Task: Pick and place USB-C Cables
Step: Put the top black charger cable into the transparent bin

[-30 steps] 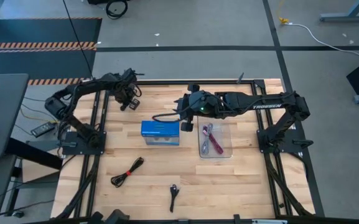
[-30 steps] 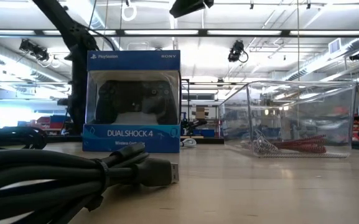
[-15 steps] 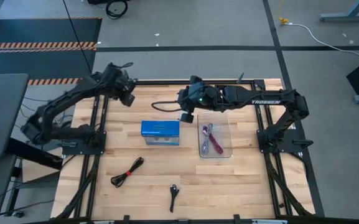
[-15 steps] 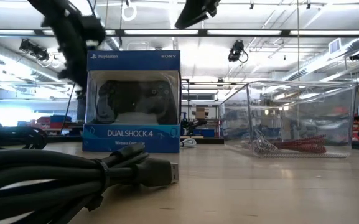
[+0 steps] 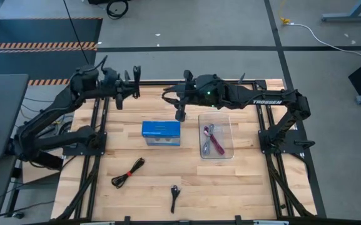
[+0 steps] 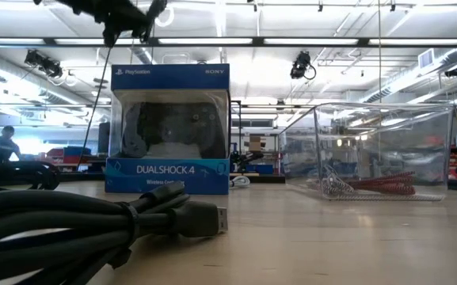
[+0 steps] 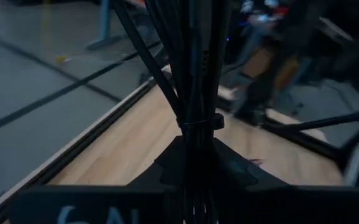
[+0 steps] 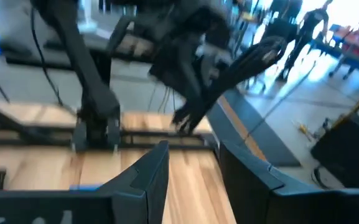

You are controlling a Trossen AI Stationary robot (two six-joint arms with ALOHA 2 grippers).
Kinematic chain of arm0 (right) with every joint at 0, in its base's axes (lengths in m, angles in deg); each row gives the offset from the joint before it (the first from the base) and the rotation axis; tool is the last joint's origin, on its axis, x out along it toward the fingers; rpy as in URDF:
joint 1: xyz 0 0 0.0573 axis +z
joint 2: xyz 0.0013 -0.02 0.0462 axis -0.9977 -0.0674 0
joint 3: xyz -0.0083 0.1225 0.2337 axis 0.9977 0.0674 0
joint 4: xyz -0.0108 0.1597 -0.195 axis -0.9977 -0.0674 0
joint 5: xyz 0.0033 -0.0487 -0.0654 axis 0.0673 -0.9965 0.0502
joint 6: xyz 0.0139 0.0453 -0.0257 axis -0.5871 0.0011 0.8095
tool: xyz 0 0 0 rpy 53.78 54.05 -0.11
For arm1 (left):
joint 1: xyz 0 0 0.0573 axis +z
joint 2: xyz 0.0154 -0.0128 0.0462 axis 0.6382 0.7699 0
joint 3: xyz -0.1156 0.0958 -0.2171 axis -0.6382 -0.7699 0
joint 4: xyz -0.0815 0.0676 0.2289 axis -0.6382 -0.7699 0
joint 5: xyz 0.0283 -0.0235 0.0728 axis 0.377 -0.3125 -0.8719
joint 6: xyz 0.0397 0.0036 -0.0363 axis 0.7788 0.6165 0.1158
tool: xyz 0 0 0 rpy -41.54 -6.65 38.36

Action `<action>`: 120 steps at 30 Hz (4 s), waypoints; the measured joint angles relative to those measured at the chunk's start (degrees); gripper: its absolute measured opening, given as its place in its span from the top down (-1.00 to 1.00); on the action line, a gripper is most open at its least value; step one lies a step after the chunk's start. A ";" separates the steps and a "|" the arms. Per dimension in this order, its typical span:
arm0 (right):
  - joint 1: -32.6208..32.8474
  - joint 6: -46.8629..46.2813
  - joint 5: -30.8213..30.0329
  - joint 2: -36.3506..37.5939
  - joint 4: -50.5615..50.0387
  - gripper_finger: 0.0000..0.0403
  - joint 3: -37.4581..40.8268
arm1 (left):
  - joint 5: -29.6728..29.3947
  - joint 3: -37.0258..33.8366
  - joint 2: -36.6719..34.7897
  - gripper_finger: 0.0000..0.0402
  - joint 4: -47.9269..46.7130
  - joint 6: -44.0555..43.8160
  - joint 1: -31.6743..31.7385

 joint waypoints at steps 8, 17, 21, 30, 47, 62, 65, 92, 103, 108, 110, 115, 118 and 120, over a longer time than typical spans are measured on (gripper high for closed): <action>0.07 -1.89 4.54 0.00 5.46 0.26 0.00 | -3.77 -1.95 0.02 0.72 5.84 3.03 -12.00; 0.38 -6.02 5.79 0.00 4.67 0.26 0.00 | -9.15 -6.50 0.06 0.72 19.54 5.16 -22.29; 0.77 -8.30 5.87 0.00 4.95 0.26 0.00 | -10.00 -9.06 0.02 0.72 21.46 6.11 -24.62; 2.63 -9.03 7.40 -1.44 4.66 0.26 -0.04 | -13.87 -15.30 0.05 0.72 33.42 7.51 -26.27; 2.96 -9.10 1.39 -4.22 11.36 -0.02 0.00 | -11.51 -15.37 0.08 0.72 34.52 7.49 -26.36; 2.95 -12.46 7.39 -4.20 12.13 -0.08 0.00 | -11.20 -15.32 3.55 0.72 40.92 6.55 -27.15; 2.93 -12.01 7.37 -4.20 12.10 -0.08 0.00 | -11.24 -15.32 4.48 0.72 41.56 6.33 -27.91; 2.32 -10.46 6.92 -4.20 10.39 0.62 0.00 | -11.11 -13.79 11.59 0.71 48.36 5.51 -31.13; 2.28 -3.44 -2.01 -2.36 1.82 0.72 0.00 | -17.38 -13.70 9.82 0.28 42.98 8.96 -31.04; 1.65 -9.45 -6.53 1.89 -8.13 0.73 0.00 | -20.08 -13.66 4.84 0.13 37.80 12.58 -31.10; 1.10 -14.04 -6.38 3.72 -13.56 0.72 0.00 | -21.23 -13.66 2.44 0.10 36.12 13.59 -31.02; -1.09 -29.58 -6.36 6.28 -33.39 0.73 0.00 | -21.68 -13.67 -2.39 0.08 32.72 13.55 -31.15; -2.03 -39.29 -5.07 6.28 -46.61 0.73 0.00 | -21.71 -13.66 -3.91 0.08 31.70 13.54 -31.55; -2.43 -44.89 -2.93 5.86 -54.12 0.73 0.00 | -21.71 -13.67 -3.95 0.08 31.44 13.54 -31.88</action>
